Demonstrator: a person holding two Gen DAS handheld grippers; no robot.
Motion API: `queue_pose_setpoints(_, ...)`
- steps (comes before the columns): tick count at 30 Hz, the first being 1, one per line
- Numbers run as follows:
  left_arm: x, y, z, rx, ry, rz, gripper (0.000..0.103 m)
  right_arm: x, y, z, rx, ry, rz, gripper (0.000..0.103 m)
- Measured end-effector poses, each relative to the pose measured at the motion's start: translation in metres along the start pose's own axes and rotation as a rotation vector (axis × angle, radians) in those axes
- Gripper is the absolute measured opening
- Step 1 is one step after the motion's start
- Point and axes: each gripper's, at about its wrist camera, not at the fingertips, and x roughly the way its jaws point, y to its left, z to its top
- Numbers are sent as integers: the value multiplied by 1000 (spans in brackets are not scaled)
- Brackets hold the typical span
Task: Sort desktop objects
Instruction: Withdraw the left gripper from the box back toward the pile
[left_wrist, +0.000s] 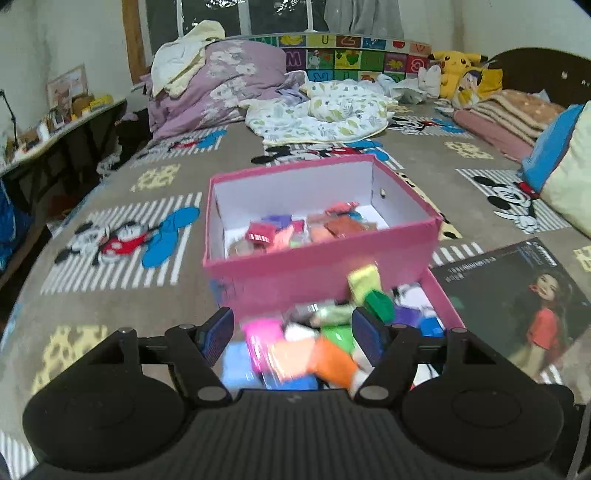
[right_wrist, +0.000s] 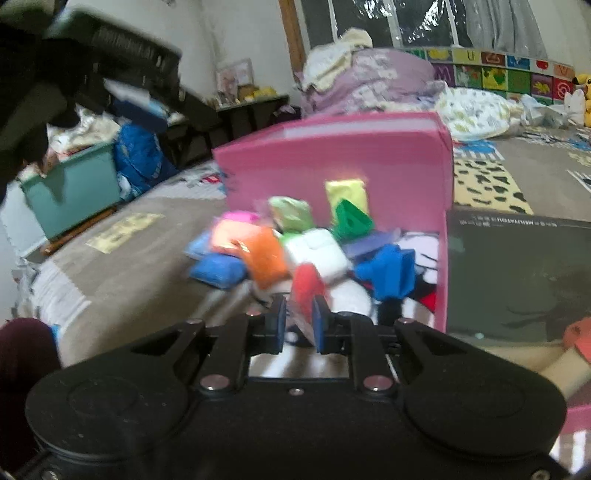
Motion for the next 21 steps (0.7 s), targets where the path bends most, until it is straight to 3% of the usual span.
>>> queue_pose_setpoints(11,-18,4,-63,-62,-26,-47,70,-45,5,-8,41,20,4,15)
queue_pose_setpoints(16,-18,-4,-92,-74,-58,-53,70,-66,4,-1,92,-12,12,15)
queue_pose_setpoints(21,-9,-14,-114,-90,-40,-86,70,-78,2,10,146,-34,34,15)
